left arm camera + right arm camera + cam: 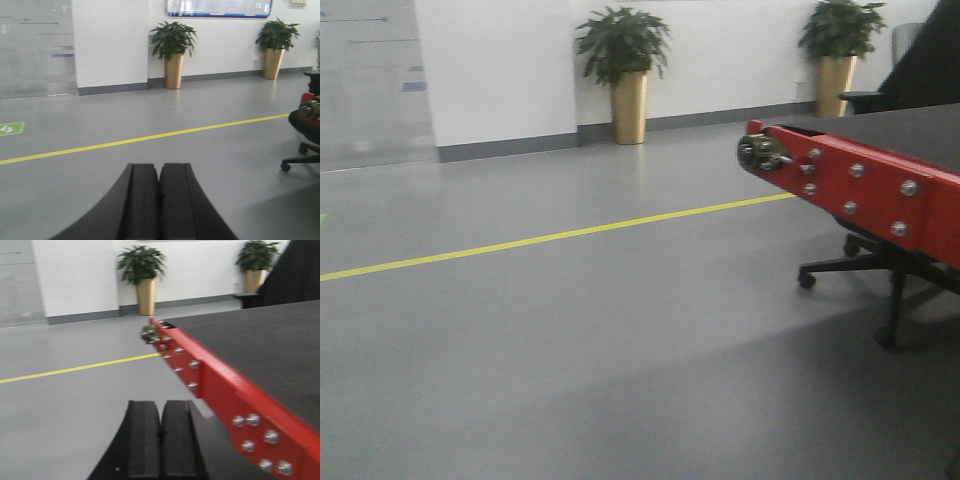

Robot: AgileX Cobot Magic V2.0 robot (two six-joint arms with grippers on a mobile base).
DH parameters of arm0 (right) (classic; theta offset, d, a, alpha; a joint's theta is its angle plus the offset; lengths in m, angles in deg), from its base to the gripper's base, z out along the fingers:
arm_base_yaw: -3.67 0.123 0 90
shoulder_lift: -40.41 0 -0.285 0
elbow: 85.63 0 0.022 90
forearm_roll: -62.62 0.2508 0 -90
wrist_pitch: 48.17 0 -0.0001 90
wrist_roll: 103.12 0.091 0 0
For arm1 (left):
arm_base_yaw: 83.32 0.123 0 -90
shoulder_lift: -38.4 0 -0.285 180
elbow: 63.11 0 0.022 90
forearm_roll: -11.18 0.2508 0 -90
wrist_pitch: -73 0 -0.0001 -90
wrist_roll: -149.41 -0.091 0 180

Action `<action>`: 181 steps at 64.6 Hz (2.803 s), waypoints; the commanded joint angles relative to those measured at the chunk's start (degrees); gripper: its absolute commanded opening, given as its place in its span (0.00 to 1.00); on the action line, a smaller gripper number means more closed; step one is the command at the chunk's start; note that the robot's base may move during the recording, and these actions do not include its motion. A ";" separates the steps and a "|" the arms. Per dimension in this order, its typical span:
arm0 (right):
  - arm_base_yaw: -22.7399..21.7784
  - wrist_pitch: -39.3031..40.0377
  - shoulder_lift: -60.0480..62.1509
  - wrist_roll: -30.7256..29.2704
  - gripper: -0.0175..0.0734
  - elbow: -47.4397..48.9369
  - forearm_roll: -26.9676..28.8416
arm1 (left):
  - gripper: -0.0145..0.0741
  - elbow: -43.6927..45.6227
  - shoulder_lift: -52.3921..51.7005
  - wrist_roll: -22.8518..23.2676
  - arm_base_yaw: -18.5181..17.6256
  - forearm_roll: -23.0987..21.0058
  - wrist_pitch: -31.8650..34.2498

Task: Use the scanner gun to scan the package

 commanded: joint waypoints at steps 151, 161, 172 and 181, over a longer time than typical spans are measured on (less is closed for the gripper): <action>2.68 0.94 0.13 0.00 0.03 0.08 -0.43 | 0.04 0.25 -0.24 0.21 -0.18 -0.22 0.90; 2.53 0.94 0.13 0.00 0.03 0.08 -0.43 | 0.04 0.25 -0.24 0.21 -0.18 -0.22 0.90; 2.53 0.94 0.13 0.00 0.03 0.08 -0.43 | 0.04 0.25 -0.24 0.21 -0.40 -0.22 0.90; 2.53 0.94 0.13 0.00 0.03 0.08 -0.43 | 0.04 0.25 -0.24 0.21 -0.40 -0.22 0.90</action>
